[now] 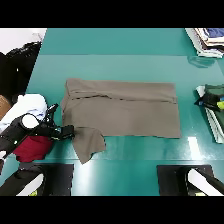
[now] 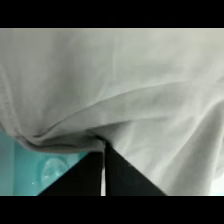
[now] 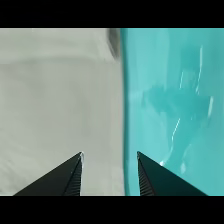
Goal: Fold the shirts.
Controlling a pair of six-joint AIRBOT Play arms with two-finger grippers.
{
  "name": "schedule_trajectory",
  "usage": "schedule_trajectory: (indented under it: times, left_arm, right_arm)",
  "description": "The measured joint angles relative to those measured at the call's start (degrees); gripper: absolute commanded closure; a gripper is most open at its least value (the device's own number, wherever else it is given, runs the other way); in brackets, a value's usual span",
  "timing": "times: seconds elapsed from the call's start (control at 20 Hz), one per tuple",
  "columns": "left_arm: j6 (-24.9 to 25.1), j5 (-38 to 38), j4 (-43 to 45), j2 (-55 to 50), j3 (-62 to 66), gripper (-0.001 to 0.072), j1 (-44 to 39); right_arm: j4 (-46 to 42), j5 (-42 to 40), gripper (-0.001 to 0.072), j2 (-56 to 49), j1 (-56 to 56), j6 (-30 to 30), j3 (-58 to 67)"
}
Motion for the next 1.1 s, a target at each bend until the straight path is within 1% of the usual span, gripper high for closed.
schedule_trajectory:
  times: [0.2,0.4,0.6,0.75,0.8,0.9,0.95,1.1]
  left_arm:
    - [0.5,0.7,-0.6,0.0,0.0,0.0684,0.0]
    - [1.3,1.0,-0.8,0.0,0.0,0.0684,0.0]
    - [1.6,1.1,-0.9,0.0,0.0,0.0683,0.0]
    - [1.7,1.2,-0.9,0.0,0.0,0.0684,0.0]
    - [1.8,1.2,-1.0,0.0,0.0,0.0684,0.0]
    - [1.8,1.2,-1.0,0.0,0.0,0.0684,0.0]
    - [1.8,1.2,-1.0,0.0,0.0,0.0684,0.0]
    - [2.3,0.8,-0.8,0.1,0.5,0.0686,0.0]
  right_arm:
    - [0.0,2.4,0.0325,0.4,-6.3,-0.5,-9.7]
    - [2.0,2.6,0.0329,-3.2,-9.3,-1.4,-18.5]
    - [6.4,1.2,0.0341,-6.2,-10.1,-2.4,-22.3]
    - [7.6,1.1,0.0373,-7.1,-10.3,-2.7,-23.2]
    - [7.8,1.0,0.0431,-7.3,-10.3,-2.8,-23.4]
    - [7.7,1.0,0.058,-7.7,-10.3,-3.0,-23.6]
    - [7.6,1.0,0.0699,-7.8,-10.3,-3.3,-23.9]
    - [7.3,1.7,0.0698,-7.8,-10.3,-4.9,-23.9]
